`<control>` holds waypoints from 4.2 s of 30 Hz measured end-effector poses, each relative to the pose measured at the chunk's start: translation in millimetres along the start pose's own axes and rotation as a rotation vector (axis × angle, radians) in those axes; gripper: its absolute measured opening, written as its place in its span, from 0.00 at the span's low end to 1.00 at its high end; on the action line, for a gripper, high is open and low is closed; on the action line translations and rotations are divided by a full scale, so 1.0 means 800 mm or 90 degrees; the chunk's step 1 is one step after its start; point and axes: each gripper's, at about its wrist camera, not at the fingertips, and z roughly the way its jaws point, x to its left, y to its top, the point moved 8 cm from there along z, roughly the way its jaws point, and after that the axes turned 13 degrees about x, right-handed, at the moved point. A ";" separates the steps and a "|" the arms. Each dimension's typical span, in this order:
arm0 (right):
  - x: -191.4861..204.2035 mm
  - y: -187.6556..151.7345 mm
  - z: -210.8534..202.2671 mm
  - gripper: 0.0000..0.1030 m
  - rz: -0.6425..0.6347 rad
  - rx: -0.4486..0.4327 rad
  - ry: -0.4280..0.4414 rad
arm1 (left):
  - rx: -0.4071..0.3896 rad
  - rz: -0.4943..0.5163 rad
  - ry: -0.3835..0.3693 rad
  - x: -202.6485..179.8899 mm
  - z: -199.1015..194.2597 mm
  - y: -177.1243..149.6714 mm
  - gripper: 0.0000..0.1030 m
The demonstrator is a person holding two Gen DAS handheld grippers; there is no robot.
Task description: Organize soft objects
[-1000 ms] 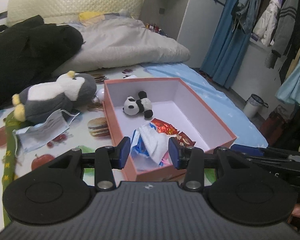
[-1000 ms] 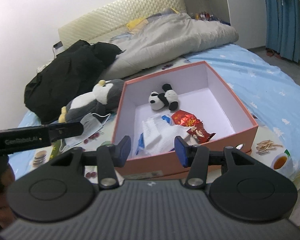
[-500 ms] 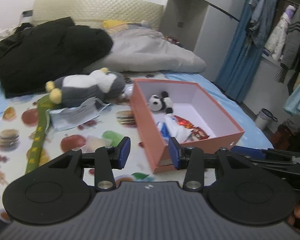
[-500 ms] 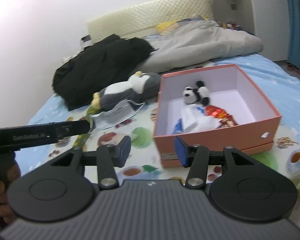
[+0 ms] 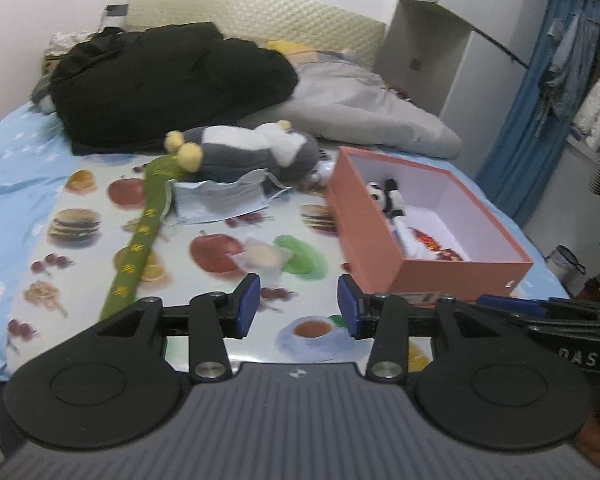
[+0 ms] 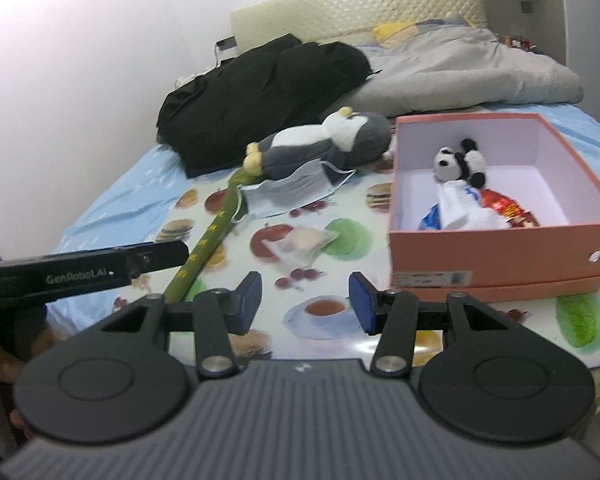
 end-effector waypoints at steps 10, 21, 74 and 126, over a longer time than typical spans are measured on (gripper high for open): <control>0.024 0.011 0.047 0.50 -0.021 0.039 0.022 | 0.019 -0.002 0.029 0.034 0.037 0.008 0.48; 0.021 0.058 0.129 0.50 -0.010 0.083 0.009 | 0.058 0.038 0.056 0.084 0.121 0.062 0.48; -0.002 0.104 0.347 0.26 0.035 0.204 -0.011 | 0.151 0.154 0.073 0.157 0.382 0.182 0.04; -0.062 -0.015 0.242 0.43 0.062 0.216 -0.044 | 0.227 0.092 0.042 0.061 0.256 -0.013 0.80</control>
